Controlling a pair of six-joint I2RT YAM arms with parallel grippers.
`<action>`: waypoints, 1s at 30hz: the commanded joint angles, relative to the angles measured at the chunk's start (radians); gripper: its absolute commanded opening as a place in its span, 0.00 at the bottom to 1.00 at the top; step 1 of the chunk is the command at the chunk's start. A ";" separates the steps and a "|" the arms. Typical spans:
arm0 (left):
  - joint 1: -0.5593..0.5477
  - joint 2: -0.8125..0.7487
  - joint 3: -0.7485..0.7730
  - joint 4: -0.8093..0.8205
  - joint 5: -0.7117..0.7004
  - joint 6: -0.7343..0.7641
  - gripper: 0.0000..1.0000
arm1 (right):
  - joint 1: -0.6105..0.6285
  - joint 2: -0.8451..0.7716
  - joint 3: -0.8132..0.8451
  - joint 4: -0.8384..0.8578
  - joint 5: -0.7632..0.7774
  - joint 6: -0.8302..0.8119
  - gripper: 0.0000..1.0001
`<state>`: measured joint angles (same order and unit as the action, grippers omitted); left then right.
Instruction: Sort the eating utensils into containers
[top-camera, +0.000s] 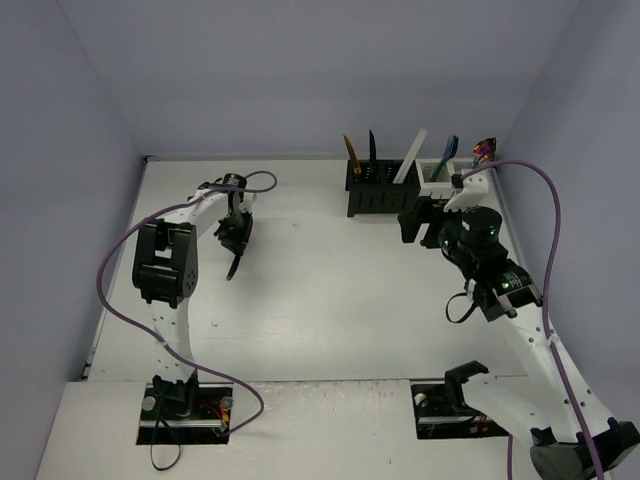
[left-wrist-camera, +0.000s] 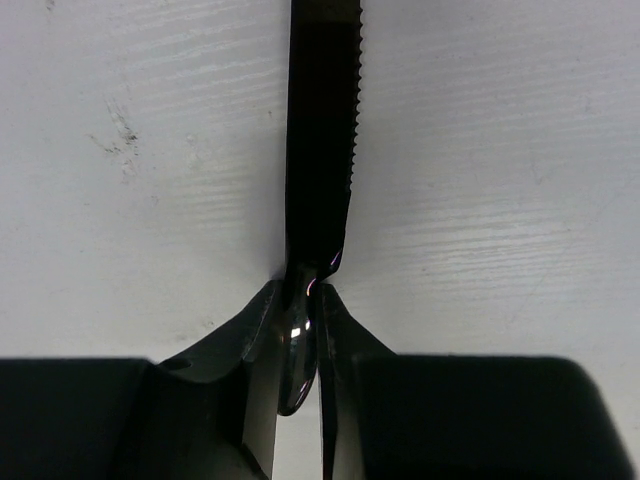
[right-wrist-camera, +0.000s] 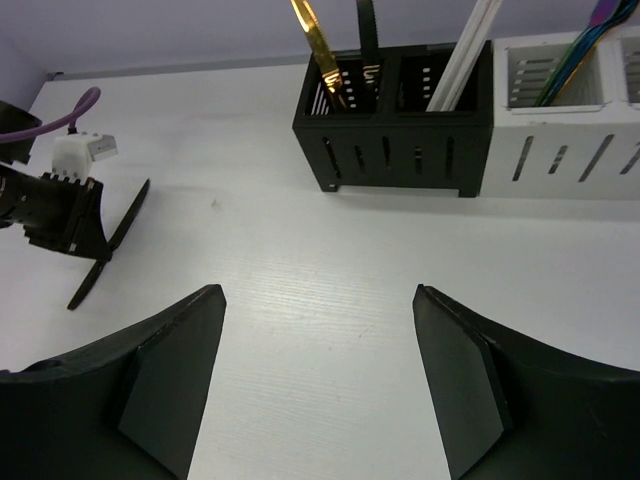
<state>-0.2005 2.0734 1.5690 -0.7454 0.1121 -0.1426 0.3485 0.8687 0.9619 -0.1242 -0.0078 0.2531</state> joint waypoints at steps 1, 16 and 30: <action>-0.046 -0.159 -0.027 0.036 0.035 -0.013 0.00 | 0.001 0.052 0.042 0.056 -0.137 0.056 0.75; -0.356 -0.791 -0.420 0.557 0.024 -0.139 0.00 | 0.107 0.238 0.171 0.158 -0.313 0.192 0.80; -0.514 -0.883 -0.389 0.587 -0.032 -0.111 0.00 | 0.231 0.494 0.363 0.241 -0.278 0.184 0.74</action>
<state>-0.7039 1.2256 1.1183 -0.2618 0.1101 -0.2550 0.5681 1.3062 1.2477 0.0127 -0.2941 0.4383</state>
